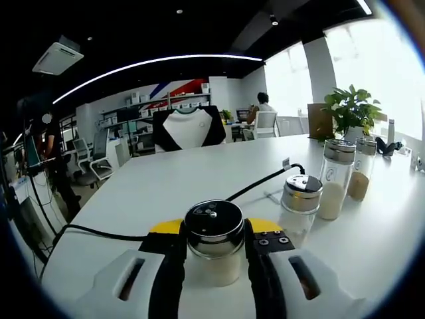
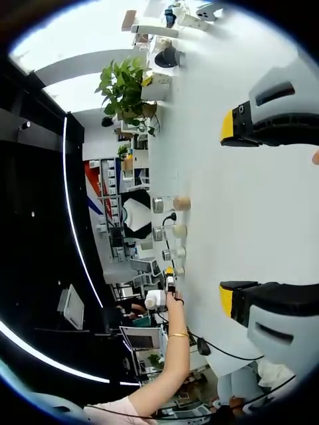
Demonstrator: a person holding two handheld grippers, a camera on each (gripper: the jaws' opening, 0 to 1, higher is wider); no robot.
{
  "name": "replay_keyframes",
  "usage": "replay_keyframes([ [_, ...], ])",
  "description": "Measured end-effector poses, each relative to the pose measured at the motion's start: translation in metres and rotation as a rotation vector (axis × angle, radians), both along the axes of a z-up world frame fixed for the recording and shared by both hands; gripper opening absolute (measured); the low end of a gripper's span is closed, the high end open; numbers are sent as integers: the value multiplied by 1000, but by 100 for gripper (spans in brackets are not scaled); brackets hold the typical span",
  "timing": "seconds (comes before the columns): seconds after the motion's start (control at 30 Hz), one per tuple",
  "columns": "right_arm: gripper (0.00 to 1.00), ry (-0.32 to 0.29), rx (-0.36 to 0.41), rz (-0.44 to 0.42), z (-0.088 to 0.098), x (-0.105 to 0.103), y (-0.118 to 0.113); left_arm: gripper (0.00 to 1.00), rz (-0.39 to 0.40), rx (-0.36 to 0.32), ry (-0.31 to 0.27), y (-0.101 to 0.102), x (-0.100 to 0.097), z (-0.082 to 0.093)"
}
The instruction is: Rotate the seasoning bottle until the label or dispensing opening points toward the visible target arrow and the bottle remains upright within the marked orientation range
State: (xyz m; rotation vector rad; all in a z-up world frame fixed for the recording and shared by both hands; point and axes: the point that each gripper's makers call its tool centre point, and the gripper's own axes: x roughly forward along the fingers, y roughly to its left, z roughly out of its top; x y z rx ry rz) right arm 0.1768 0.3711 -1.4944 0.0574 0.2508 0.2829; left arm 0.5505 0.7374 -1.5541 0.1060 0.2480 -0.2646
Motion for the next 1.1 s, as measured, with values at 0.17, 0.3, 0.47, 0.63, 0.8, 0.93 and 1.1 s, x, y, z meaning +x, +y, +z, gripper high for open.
replay_keyframes([
  [0.17, 83, 1, 4, -3, 0, -1, 2, 35, 19, 23, -4, 4, -3, 1],
  [0.3, 83, -2, 6, 0, 1, -1, 4, 35, 5, 28, -7, 5, -8, 3],
  [0.47, 83, -11, 12, 7, 4, 0, 6, 35, 0, 9, -21, 7, -16, 15],
  [0.63, 83, -22, 19, 18, 7, 0, 9, 35, -15, 15, -26, 7, -27, 25],
  [0.8, 83, -33, 32, 30, 10, -3, 13, 35, -26, 2, -28, 9, -42, 31],
  [0.93, 83, -47, 37, 42, 13, -6, 16, 35, -42, 10, -31, 10, -58, 36],
  [1.1, 83, -63, 41, 55, 18, -11, 20, 35, -49, 8, -32, 13, -77, 41],
])
